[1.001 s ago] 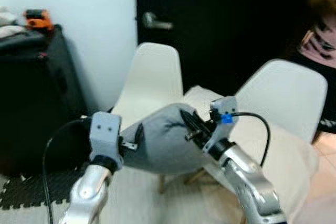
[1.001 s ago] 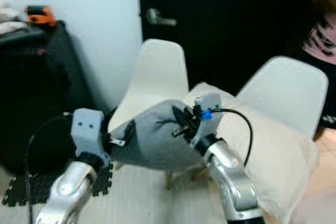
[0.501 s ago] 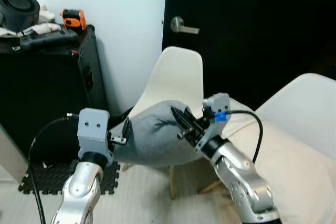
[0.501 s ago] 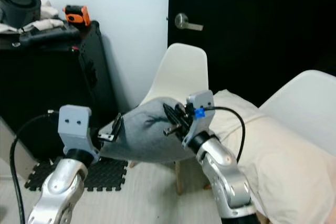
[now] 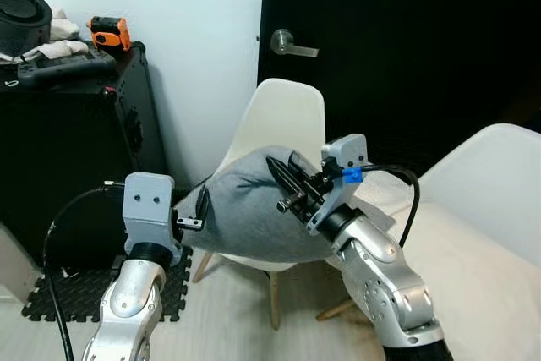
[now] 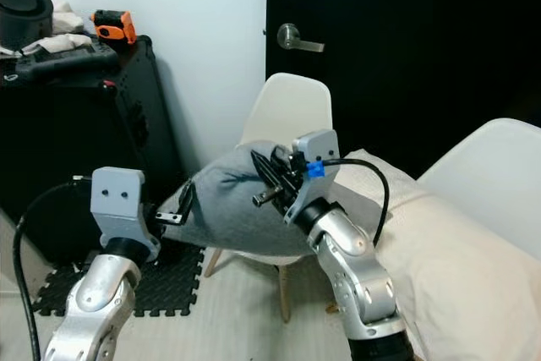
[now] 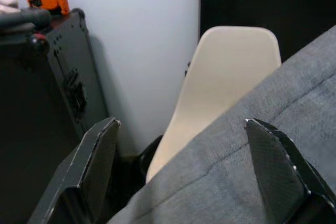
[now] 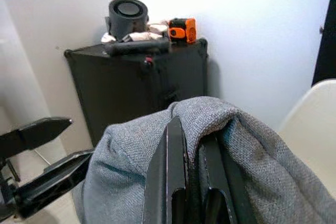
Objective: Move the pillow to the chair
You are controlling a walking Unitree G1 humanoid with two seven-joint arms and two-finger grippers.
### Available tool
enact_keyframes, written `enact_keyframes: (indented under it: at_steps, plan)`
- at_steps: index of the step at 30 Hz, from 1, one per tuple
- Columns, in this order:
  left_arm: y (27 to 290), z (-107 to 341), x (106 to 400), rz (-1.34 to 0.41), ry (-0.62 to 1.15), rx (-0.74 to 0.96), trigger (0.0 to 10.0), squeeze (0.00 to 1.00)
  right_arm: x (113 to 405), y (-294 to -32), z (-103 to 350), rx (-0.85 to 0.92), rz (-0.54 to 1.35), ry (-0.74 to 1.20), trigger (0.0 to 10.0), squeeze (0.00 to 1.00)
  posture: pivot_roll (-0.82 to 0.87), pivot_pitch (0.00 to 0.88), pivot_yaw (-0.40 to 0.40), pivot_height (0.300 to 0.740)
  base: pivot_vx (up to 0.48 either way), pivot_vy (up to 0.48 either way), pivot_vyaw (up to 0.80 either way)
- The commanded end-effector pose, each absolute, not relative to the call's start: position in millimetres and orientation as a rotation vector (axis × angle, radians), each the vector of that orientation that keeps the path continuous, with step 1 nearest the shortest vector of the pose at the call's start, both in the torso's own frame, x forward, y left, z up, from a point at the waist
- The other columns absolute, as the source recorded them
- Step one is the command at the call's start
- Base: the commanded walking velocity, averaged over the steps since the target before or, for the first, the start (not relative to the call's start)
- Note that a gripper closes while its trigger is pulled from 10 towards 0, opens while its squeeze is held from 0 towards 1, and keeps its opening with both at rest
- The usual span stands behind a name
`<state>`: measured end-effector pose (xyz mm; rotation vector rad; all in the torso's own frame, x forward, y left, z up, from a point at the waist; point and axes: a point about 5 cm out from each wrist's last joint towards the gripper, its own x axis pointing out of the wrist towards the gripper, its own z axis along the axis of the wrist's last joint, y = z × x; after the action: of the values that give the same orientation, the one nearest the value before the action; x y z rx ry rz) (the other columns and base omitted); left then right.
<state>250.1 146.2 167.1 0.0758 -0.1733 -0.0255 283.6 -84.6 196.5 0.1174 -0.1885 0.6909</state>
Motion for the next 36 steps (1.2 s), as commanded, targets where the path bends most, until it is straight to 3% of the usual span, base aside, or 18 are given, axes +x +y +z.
enact_keyframes:
  at_steps: [1,11,22,36]
  plan:
    - [145,168,249,-0.029,-0.173,0.083,10.0,0.0,279,-77,216,0.119,0.741,-0.283,10.0,0.0,0.1,0.0,-0.065,0.74,0.274,0.0,0.79]
    - [144,170,250,-0.031,-0.179,0.083,10.0,0.0,279,-73,217,0.117,0.755,-0.282,10.0,0.0,0.1,0.0,-0.063,0.74,0.272,0.0,0.77]
    - [142,170,250,-0.036,-0.18,0.075,10.0,0.0,288,-77,210,0.121,0.676,-0.2,10.0,0.0,0.1,0.0,-0.067,0.74,0.271,0.0,0.0]
    - [140,170,250,-0.047,-0.179,0.07,10.0,0.0,290,-77,209,0.118,0.677,-0.175,10.0,0.0,0.1,0.0,-0.07,0.74,0.271,0.0,-0.73]
